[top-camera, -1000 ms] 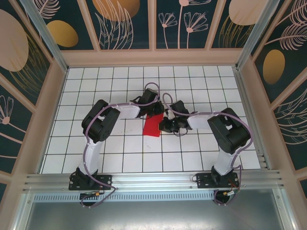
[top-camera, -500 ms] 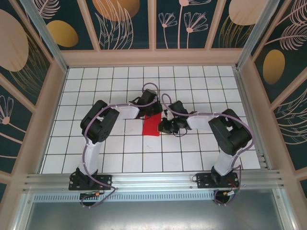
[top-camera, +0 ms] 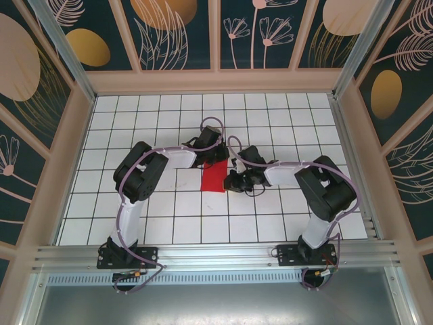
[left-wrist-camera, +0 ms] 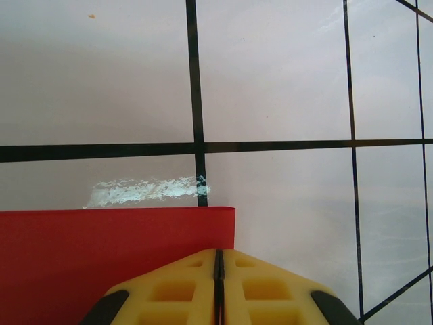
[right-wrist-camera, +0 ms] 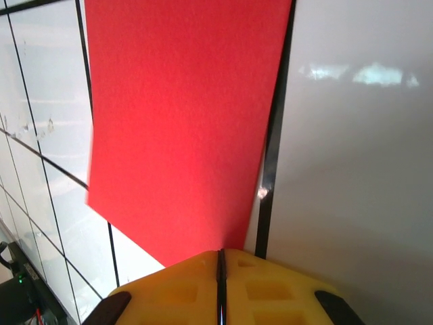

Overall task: Fold a paper plane with a square sheet of paper (pick it up from the middle)
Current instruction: First fold in half a square sheet of paper at the center of the table.

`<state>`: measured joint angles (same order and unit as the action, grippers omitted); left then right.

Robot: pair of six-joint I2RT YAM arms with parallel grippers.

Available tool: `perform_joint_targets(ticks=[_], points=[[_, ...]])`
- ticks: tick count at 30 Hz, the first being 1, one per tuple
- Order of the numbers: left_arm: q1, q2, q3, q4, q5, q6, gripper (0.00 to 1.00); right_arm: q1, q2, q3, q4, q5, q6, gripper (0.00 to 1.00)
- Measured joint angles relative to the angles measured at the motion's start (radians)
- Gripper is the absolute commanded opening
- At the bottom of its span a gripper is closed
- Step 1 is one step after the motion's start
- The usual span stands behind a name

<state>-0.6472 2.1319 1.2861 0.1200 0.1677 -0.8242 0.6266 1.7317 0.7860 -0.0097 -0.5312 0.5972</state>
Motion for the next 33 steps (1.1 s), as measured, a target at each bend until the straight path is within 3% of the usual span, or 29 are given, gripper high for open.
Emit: perform_joint_targets(ticks=[4, 13, 22, 28, 33], points=[[0.001, -0.002, 0.0, 0.0, 0.003, 0.0, 0.16, -0.021, -0.032, -0.003, 0.0, -0.006, 0.005, 0.14], [0.011, -0.075, 0.0, -0.019, 0.045, 0.001, 0.28, -0.182, -0.05, -0.002, 0.037, 0.027, 0.023, 0.14], [0.011, -0.26, -0.182, 0.051, 0.09, -0.037, 0.21, -0.197, -0.032, 0.091, 0.04, 0.033, 0.008, 0.14], [0.008, -0.298, -0.358, 0.099, 0.139, -0.107, 0.16, -0.17, 0.078, 0.199, 0.052, 0.021, -0.016, 0.14], [-0.021, -0.321, -0.411, 0.116, 0.143, -0.148, 0.16, -0.146, 0.168, 0.254, 0.052, -0.002, -0.023, 0.14]])
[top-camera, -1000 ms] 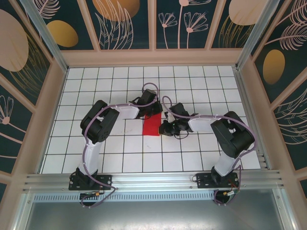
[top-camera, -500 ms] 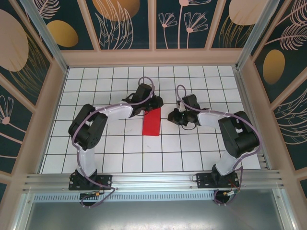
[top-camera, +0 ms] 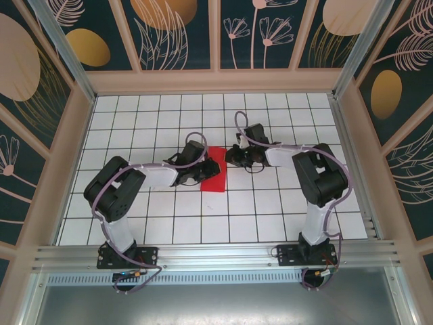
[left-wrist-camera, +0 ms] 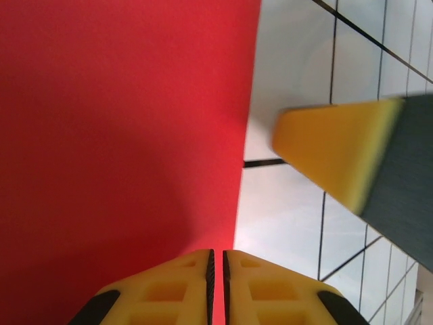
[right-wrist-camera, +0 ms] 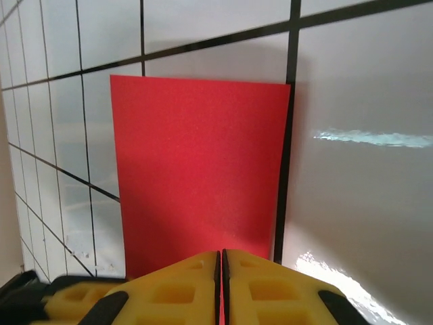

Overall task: Fold a paper plane with a square sheet of paper (pick it up from the middle)
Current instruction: First fold in half a square sheet of paper at the center of the table.

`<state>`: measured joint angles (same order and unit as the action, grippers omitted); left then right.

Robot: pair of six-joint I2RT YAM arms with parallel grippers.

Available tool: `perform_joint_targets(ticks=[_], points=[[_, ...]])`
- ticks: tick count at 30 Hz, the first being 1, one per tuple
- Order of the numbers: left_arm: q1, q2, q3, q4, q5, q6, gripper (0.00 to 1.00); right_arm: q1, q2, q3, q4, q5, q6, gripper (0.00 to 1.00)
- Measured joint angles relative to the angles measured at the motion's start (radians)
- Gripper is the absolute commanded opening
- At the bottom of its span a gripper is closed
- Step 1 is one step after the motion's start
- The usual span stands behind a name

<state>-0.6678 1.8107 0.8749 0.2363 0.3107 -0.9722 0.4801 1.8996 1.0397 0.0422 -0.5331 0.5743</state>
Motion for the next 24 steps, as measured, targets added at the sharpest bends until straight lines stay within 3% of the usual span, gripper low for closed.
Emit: perform_joint_targets(ticks=[14, 24], points=[[-0.095, 0.003, -0.006, 0.035, -0.002, -0.044, 0.15, 0.001, 0.087, 0.05, -0.011, 0.0, 0.002, 0.13], [-0.101, 0.031, -0.006, -0.003, -0.031, -0.043, 0.15, 0.001, 0.088, 0.052, -0.015, 0.008, 0.006, 0.13]])
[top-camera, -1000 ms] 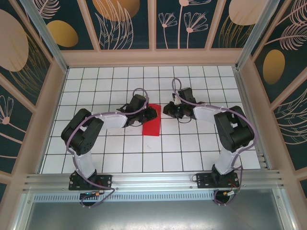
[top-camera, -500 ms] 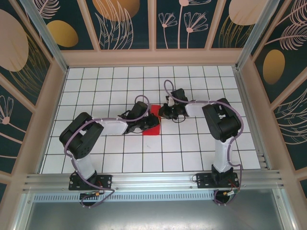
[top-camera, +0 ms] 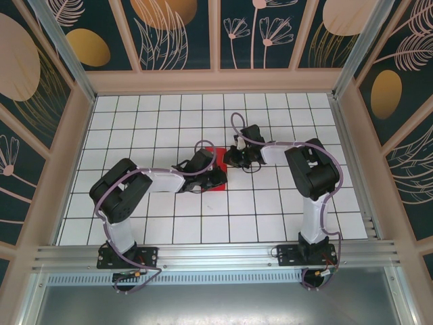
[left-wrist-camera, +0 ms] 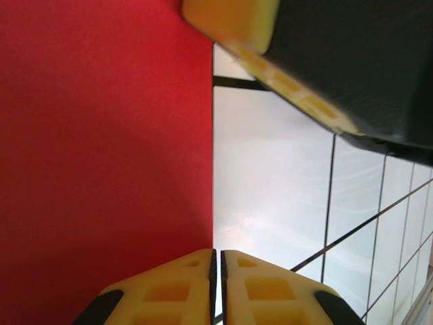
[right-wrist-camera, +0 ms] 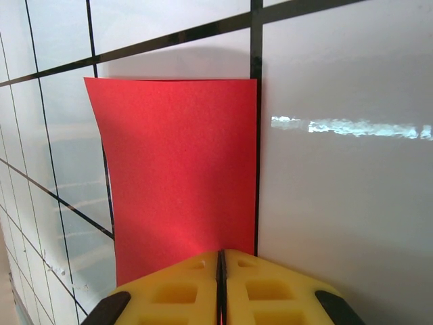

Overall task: Fold a paper plane with a square sheet of paper (pick it up from the middle)
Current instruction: First fold in half a square sheet of paper at the center of the table.

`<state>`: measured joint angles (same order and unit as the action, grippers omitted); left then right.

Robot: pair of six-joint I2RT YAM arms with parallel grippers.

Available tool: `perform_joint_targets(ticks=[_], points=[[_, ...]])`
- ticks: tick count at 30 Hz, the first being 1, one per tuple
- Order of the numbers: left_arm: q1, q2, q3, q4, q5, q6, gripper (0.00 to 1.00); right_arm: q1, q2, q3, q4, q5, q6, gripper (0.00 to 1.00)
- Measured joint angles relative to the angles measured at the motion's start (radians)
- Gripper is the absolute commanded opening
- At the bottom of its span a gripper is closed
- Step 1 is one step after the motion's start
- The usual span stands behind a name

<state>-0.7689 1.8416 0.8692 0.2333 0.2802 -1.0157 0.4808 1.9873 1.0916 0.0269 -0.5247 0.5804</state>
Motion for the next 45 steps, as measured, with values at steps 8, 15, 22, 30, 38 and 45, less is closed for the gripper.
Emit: perform_joint_targets(ticks=[8, 15, 22, 30, 38, 45], points=[[-0.011, 0.008, -0.01, -0.016, -0.004, 0.001, 0.14, 0.0, 0.003, 0.002, 0.0, 0.0, 0.002, 0.12], [-0.012, 0.007, -0.02, -0.005, -0.013, 0.004, 0.12, -0.017, 0.013, 0.013, 0.001, -0.023, 0.002, 0.13], [-0.013, 0.006, -0.022, -0.001, -0.016, 0.005, 0.12, -0.055, 0.078, 0.113, -0.005, -0.006, -0.003, 0.13], [-0.013, 0.005, -0.022, -0.001, -0.017, 0.005, 0.12, -0.077, 0.131, 0.213, -0.046, 0.03, -0.025, 0.13], [-0.016, 0.002, -0.022, -0.002, -0.026, 0.009, 0.13, -0.076, 0.095, 0.206, -0.071, 0.057, -0.046, 0.13], [-0.017, -0.033, 0.02, -0.109, -0.098, 0.028, 0.17, -0.028, -0.077, 0.074, -0.068, 0.054, -0.05, 0.12]])
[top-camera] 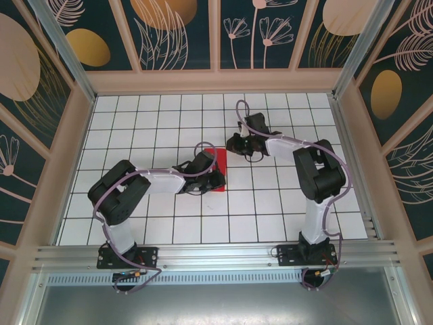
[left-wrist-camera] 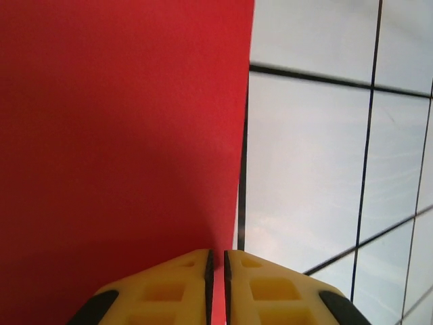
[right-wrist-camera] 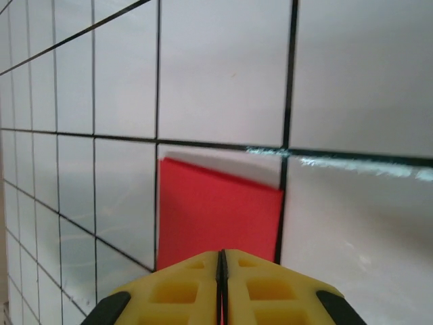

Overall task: Fold a paper plane with a square sheet of paper (pick it up from the middle)
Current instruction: First fold in half a square sheet of paper at the center of the table.

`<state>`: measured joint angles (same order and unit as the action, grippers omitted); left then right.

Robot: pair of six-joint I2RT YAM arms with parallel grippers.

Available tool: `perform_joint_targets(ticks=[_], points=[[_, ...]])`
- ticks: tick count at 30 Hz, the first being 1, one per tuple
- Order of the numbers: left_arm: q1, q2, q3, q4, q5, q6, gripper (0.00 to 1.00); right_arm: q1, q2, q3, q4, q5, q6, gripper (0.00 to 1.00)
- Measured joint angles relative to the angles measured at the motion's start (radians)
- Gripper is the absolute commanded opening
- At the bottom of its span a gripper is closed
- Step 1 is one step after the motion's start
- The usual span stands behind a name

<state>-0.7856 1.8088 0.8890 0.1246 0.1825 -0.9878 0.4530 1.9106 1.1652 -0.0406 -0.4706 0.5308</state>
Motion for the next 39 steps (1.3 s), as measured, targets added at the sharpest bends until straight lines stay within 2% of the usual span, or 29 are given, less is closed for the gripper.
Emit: perform_joint_targets(ticks=[5, 11, 20, 39], points=[[0.007, -0.027, 0.063, -0.06, -0.113, 0.019, 0.16, 0.058, -0.043, -0.113, 0.027, -0.042, 0.024, 0.12], [0.035, -0.03, 0.046, -0.093, -0.167, 0.026, 0.14, 0.103, -0.045, -0.192, 0.041, -0.056, 0.056, 0.12], [0.053, -0.03, -0.018, -0.089, -0.192, 0.017, 0.11, 0.149, -0.069, -0.253, 0.043, -0.081, 0.08, 0.1], [0.053, -0.029, -0.037, -0.045, -0.18, -0.01, 0.11, 0.186, -0.14, -0.343, 0.026, -0.077, 0.079, 0.1]])
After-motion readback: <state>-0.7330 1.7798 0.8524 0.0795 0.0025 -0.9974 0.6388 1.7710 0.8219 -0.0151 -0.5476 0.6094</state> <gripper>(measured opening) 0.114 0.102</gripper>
